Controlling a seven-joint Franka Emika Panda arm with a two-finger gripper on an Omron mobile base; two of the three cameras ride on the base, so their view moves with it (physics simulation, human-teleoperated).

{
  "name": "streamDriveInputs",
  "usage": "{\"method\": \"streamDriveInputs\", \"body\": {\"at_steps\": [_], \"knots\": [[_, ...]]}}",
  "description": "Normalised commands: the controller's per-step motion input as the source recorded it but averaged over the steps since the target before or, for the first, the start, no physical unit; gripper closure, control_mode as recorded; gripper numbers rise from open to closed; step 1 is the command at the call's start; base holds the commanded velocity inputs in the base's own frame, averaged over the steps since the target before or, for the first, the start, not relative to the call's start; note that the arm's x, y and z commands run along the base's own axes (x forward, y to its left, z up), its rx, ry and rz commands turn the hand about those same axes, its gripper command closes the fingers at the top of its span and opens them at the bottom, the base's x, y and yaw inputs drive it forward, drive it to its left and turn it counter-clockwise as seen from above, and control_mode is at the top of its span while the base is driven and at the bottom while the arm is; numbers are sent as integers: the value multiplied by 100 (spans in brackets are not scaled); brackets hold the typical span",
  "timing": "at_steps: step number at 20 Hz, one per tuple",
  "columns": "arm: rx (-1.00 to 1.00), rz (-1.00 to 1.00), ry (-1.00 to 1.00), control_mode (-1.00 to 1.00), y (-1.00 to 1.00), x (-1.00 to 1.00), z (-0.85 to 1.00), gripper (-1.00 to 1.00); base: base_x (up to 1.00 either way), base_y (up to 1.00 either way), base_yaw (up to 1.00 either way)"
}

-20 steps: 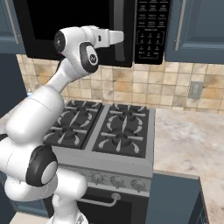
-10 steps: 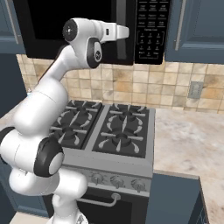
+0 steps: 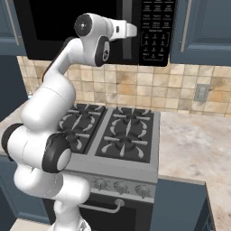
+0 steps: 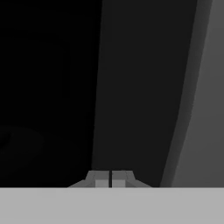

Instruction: Pick the mushroom from the counter and place it in the microwave. Then turn on the microwave.

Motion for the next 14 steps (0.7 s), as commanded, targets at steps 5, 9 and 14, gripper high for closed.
{"method": "streamDriveInputs", "body": {"at_steps": [5, 9, 14], "knots": [[3, 8, 2, -100, -6, 36, 0, 100, 0, 0, 0], [3, 8, 3, -100, -6, 36, 0, 100, 0, 0, 0], [2, 8, 2, -100, -4, 28, 0, 100, 0, 0, 0]]}}
